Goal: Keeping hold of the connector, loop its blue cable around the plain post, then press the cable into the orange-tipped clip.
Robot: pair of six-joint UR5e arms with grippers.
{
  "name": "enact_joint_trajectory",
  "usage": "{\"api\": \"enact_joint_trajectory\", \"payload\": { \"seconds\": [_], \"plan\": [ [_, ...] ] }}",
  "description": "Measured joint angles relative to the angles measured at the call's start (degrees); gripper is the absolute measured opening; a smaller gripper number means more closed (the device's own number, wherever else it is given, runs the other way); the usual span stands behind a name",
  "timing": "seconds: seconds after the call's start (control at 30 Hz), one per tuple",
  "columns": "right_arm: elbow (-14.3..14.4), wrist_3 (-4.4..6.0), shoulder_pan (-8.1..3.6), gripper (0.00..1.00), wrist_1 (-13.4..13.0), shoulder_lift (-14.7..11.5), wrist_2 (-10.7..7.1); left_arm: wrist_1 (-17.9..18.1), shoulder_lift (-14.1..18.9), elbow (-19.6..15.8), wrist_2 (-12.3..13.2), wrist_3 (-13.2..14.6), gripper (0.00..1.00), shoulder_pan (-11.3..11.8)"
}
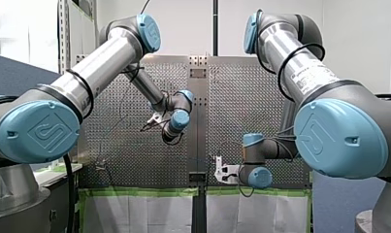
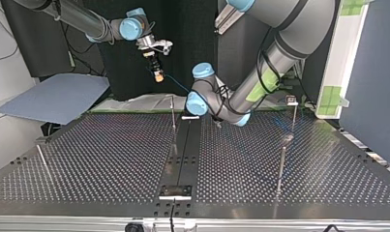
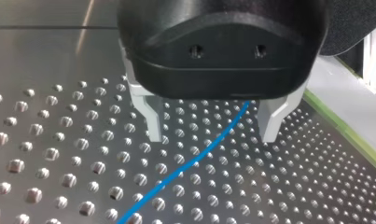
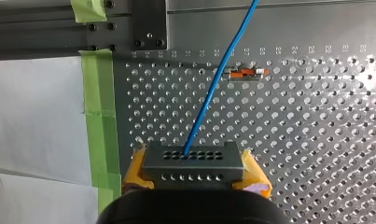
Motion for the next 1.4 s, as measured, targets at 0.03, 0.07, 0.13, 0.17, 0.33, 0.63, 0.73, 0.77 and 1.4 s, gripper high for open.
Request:
{"api": "enact_joint_trajectory", "payload": {
  "seconds": [0.03,0.07,0.13,0.17,0.33,0.63,0.73,0.77,1.4],
  "plan": [
    [0.0,0.01,0.01,0.0,0.0,0.0,-0.01,-0.1,-0.3,0.0,0.0,0.0,0.99,0.0],
    [0.0,0.01,0.01,0.0,0.0,0.0,-0.02,-0.1,-0.7,0.1,0.1,0.0,0.99,-0.1],
    [0.0,0.0,0.02,0.0,0.0,0.0,-0.03,-0.4,-1.7,0.2,0.1,0.0,0.99,-0.2],
    [0.0,-0.01,0.02,0.0,0.0,0.0,-0.04,-0.4,-2.2,0.2,0.1,-0.1,0.99,-0.3],
    [0.0,-0.01,0.1,0.0,0.0,0.0,-0.04,-0.9,-3.8,0.2,-0.4,-0.7,0.99,-0.3],
    [0.0,-0.02,0.33,0.0,0.0,0.0,-0.04,-1.0,-4.1,0.2,1.5,-2.1,0.99,-0.5],
    [0.0,-0.03,0.36,0.0,0.1,0.0,-0.04,-1.0,-4.3,0.2,2.1,-2.4,0.99,-0.6],
    [0.0,-0.04,0.38,0.0,0.1,0.0,-0.04,-1.1,-4.5,0.2,2.1,-2.5,0.99,-0.7],
    [0.0,-0.13,0.45,0.0,0.2,0.0,-0.04,-2.2,-9.1,0.9,2.7,-4.4,0.99,-2.4]
  ]
}}
